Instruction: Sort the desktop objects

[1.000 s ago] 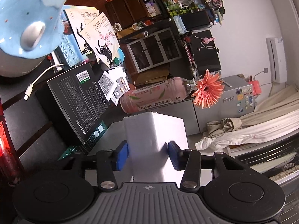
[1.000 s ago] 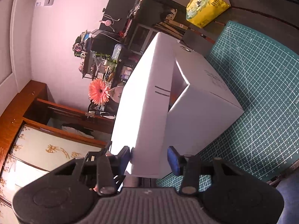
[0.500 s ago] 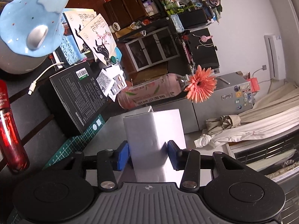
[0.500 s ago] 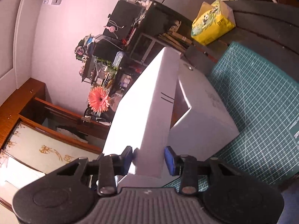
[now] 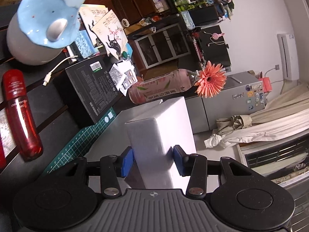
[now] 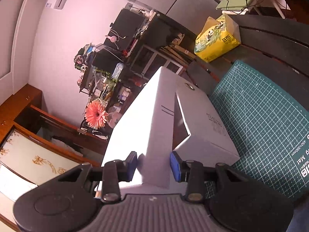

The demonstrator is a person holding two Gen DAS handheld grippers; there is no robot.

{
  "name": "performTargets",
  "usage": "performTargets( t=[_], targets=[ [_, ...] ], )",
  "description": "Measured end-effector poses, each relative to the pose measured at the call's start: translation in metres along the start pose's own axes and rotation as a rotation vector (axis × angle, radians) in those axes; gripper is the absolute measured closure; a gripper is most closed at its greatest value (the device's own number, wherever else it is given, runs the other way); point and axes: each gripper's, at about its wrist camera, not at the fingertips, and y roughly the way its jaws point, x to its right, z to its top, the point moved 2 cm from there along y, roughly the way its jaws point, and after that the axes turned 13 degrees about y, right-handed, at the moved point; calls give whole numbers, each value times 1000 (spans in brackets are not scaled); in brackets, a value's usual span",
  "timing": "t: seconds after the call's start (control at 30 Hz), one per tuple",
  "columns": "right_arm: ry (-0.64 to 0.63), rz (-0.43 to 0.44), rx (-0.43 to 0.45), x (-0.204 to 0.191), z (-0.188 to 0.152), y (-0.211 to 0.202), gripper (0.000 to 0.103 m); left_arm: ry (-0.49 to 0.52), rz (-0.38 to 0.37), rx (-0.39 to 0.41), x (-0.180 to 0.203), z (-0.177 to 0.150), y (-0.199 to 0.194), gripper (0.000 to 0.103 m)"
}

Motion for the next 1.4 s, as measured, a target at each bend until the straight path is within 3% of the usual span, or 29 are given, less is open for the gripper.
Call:
performTargets(
  t=[0.27,0.53,0.63,0.9,1.1,1.2,1.4],
  targets=[
    [-58,-22,47,-9,2,2,67,2,28,-1,3,-7,-10,57],
    [-71,-31,83,-10,7,1,67,65,83,-34,9,-10,-12,54],
    [-75,-36,97,-10,9,-2,67,91,89,-35,13,-10,-13,46],
    [-65,-35,105,-9,11,-1,65,183,155,57,26,-5,-33,21],
    [-60,-37,116,-8,12,-3,64,219,195,110,29,4,-43,20],
    [-56,-30,133,-8,13,-7,55,243,212,146,30,9,-47,19],
    [-55,-37,157,-7,14,-11,53,285,177,217,30,19,-52,17]
  ],
)
